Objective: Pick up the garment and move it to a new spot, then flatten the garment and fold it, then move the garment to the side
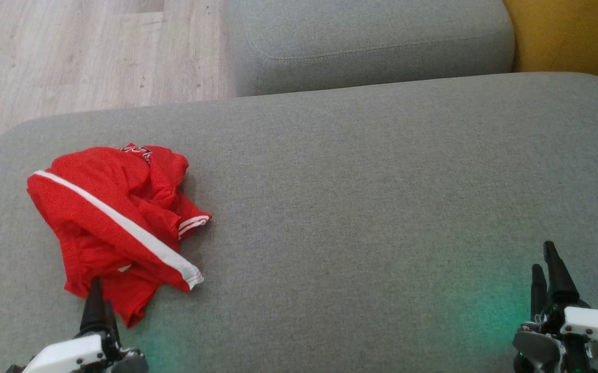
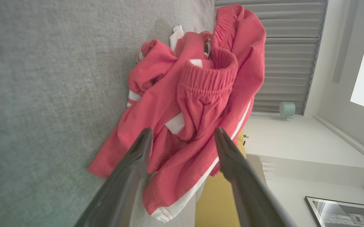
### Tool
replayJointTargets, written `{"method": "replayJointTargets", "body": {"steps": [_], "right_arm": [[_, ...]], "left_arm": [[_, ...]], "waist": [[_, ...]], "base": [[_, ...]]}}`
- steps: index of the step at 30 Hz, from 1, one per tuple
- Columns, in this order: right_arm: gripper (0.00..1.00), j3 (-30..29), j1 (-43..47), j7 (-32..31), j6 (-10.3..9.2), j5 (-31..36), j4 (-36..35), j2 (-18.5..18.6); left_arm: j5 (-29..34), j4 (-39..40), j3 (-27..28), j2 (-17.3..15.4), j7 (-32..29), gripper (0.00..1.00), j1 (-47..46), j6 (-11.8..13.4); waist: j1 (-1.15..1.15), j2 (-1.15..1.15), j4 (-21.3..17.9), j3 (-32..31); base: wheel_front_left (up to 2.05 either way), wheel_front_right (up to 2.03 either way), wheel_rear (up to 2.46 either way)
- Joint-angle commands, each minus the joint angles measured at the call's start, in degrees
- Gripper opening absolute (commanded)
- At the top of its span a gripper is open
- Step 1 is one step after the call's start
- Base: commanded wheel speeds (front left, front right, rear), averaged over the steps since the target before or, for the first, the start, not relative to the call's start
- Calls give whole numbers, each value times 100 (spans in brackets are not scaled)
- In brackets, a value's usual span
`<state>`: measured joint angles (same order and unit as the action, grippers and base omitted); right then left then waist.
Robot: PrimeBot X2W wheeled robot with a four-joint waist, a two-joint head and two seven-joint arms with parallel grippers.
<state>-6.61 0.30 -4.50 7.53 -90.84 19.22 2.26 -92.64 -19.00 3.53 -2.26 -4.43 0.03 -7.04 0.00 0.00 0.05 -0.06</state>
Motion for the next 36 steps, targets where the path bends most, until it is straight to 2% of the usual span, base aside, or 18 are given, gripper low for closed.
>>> {"method": "replayJointTargets", "body": {"steps": [1, 9, 19, 26, 36], "right_arm": [[100, 29, -196, 59, 0, 96, -225, 20], [100, 37, -185, 194, -1, 505, -285, 23], [100, -15, -204, 363, -1, 1459, -484, 27], [100, 0, -213, 464, -1, 2298, -764, 29], [100, 205, -175, 633, -2, 3536, -1140, 33]], "left_arm": [[80, 227, -15, -28, 58, 100, -197, -6], [218, 290, 24, -30, 192, 100, -165, -8], [752, 493, 151, -34, 361, 100, -199, 1], [1242, 768, 114, -35, 462, 100, -225, 146], [2311, 1313, -214, -38, 629, 100, -241, 470]], "waist": [[0, 0, 2, -3], [0, 0, 12, -20], [0, 0, 16, -29], [0, 0, 14, -27], [0, 0, 2, -21]], "base": [[0, 0, 0], [0, 0, 0], [0, 0, 0], [0, 0, 0], [0, 0, 0]]}}
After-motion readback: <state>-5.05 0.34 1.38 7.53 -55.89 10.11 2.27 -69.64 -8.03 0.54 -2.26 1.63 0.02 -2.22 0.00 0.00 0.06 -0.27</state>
